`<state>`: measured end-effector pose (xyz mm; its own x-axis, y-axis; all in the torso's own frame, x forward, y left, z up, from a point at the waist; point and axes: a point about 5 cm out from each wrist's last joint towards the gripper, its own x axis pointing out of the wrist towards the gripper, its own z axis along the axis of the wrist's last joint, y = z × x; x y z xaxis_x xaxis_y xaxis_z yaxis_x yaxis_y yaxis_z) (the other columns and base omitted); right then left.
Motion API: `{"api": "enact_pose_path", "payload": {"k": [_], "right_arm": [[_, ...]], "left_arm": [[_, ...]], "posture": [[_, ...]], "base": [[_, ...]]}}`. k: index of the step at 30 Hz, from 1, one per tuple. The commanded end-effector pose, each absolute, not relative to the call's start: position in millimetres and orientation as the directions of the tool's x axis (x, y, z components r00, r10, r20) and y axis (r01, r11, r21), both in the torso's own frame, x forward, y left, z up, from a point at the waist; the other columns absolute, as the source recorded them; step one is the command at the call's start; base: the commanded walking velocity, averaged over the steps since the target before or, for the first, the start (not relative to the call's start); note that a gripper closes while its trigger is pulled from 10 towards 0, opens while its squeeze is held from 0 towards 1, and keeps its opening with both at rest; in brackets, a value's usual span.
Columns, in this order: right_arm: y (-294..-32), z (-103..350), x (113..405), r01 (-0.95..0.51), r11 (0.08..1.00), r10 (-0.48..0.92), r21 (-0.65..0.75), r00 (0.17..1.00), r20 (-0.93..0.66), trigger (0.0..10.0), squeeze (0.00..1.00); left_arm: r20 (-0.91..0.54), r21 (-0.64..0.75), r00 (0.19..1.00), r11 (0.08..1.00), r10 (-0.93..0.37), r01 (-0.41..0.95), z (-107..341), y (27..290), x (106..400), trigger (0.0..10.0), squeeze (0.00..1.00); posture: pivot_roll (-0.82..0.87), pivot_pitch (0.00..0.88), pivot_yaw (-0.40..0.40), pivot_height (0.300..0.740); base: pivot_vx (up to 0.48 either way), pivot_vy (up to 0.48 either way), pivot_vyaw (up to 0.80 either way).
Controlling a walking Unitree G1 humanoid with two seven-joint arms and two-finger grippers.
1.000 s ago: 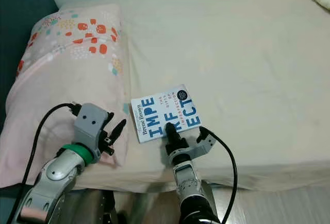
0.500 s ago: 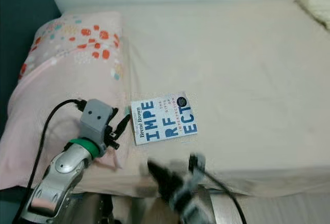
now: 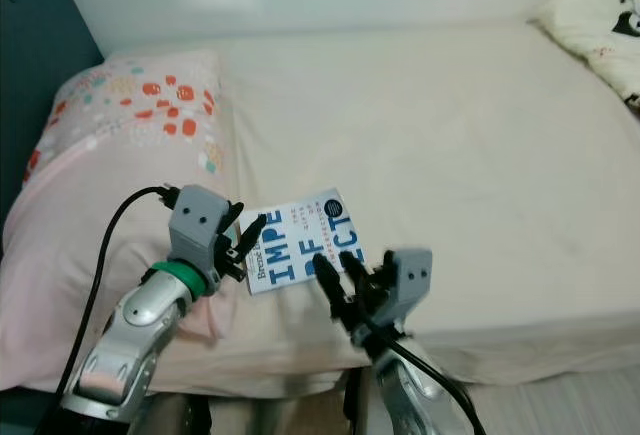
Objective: Clean up the room
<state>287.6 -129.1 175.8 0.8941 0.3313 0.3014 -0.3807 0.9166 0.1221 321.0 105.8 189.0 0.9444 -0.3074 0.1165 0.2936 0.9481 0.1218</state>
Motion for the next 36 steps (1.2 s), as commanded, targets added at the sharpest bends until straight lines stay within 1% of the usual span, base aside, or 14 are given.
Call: {"api": "enact_pose_path", "payload": {"k": [1, 3, 4, 5, 7, 10, 11, 14, 17, 19, 26, 30, 31, 36], "right_arm": [[-132, 185, 292, -0.331, 0.94, 0.286, 0.079, 0.894, 0.344, 10.0, 0.0], [-133, 188, 294, -0.319, 0.944, 0.273, 0.078, 0.895, 0.353, 10.0, 0.0], [-137, 187, 299, -0.291, 0.953, 0.246, 0.085, 0.906, 0.345, 10.0, 0.0], [-138, 185, 301, -0.281, 0.957, 0.241, 0.074, 0.909, 0.339, 10.0, 0.0], [-139, 184, 301, -0.276, 0.959, 0.24, 0.064, 0.911, 0.335, 10.0, 0.0], [-144, 180, 308, -0.201, 0.98, 0.187, 0.008, 0.926, 0.329, 10.0, 0.0], [-147, 178, 311, -0.166, 0.986, 0.153, 0.012, 0.933, 0.327, 10.0, 0.0], [-150, 176, 314, -0.129, 0.992, 0.119, 0.01, 0.94, 0.318, 10.0, 0.0], [-155, 174, 318, -0.078, 0.997, 0.074, -0.002, 0.942, 0.326, 10.0, 0.0], [-160, 176, 322, -0.037, 0.999, 0.042, -0.023, 0.937, 0.348, 10.0, 0.0], [-164, 180, 325, -0.03, 0.999, 0.043, -0.042, 0.931, 0.362, 10.0, 0.0], [-167, 180, 328, -0.022, 0.999, 0.038, -0.046, 0.93, 0.366, 10.0, 0.0], [-167, 179, 330, -0.018, 0.999, 0.033, -0.045, 0.929, 0.367, 10.0, 0.0], [-165, 177, 331, -0.016, 0.999, 0.03, -0.041, 0.928, 0.371, 10.0, 0.0]], "left_arm": [[0.075, 0.054, 0.972, 0.974, -0.222, 0.218, 179, 122, 326, 10.0, 0.0], [0.072, 0.042, 0.977, 0.98, -0.199, 0.196, 179, 127, 327, 10.0, 0.0], [0.065, 0.024, 0.986, 0.988, -0.156, 0.155, 177, 136, 329, 10.0, 0.0], [0.06, 0.02, 0.989, 0.99, -0.138, 0.137, 176, 140, 330, 10.0, 0.0], [0.057, 0.018, 0.99, 0.992, -0.127, 0.126, 175, 142, 331, 10.0, 0.0], [0.061, 0.011, 0.993, 0.995, -0.096, 0.096, 175, 149, 331, 10.0, 0.0], [0.064, 0.011, 0.994, 0.996, -0.093, 0.092, 175, 150, 332, 10.0, 0.0], [0.068, 0.013, 0.993, 0.996, -0.091, 0.091, 176, 150, 332, 10.0, 0.0], [0.083, 0.013, 0.992, 0.996, -0.091, 0.09, 180, 148, 334, 10.0, 0.0], [0.123, 0.009, 0.988, 0.995, -0.099, 0.098, 190, 146, 338, 10.0, 0.0], [0.169, 0.008, 0.979, 0.994, -0.112, 0.112, 200, 141, 342, 10.0, 0.0], [0.186, 0.001, 0.973, 0.99, -0.136, 0.139, 204, 131, 343, 10.0, 0.0], [0.187, 0.01, 0.97, 0.987, -0.157, 0.158, 203, 124, 343, 10.0, 0.0], [0.187, 0.011, 0.966, 0.984, -0.177, 0.179, 202, 116, 342, 10.0, 0.0]], "posture": [[-0.11, 0.053, 0.088, 0.59], [-0.11, 0.053, 0.088, 0.59], [-0.11, 0.027, 0.074, 0.59], [-0.11, 0.021, 0.07, 0.59], [-0.11, 0.021, 0.07, 0.59], [-0.11, 0.0, 0.06, 0.59], [-0.11, 0.0, 0.059, 0.59], [-0.11, 0.0, 0.059, 0.59], [-0.12, 0.0, 0.061, 0.59], [-0.13, 0.0, 0.062, 0.6], [-0.13, 0.0, 0.057, 0.615], [-0.13, 0.0, 0.054, 0.63], [-0.13, 0.0, 0.054, 0.64], [-0.13, 0.0, 0.055, 0.655]], "base": [[0.0, 0.0, 0.0], [0.0, 0.0, 0.0], [0.0, 0.0, 0.0], [0.0, 0.0, 0.0], [0.0, 0.0, 0.0], [0.0, 0.0, 0.0], [0.0, 0.0, 0.0], [0.0, 0.0, 0.0], [0.0, 0.0, 0.0], [0.0, 0.0, 0.0], [0.0, 0.0, 0.0], [0.0, 0.0, 0.0], [0.0, 0.0, 0.0], [0.0, 0.0, 0.0]]}}
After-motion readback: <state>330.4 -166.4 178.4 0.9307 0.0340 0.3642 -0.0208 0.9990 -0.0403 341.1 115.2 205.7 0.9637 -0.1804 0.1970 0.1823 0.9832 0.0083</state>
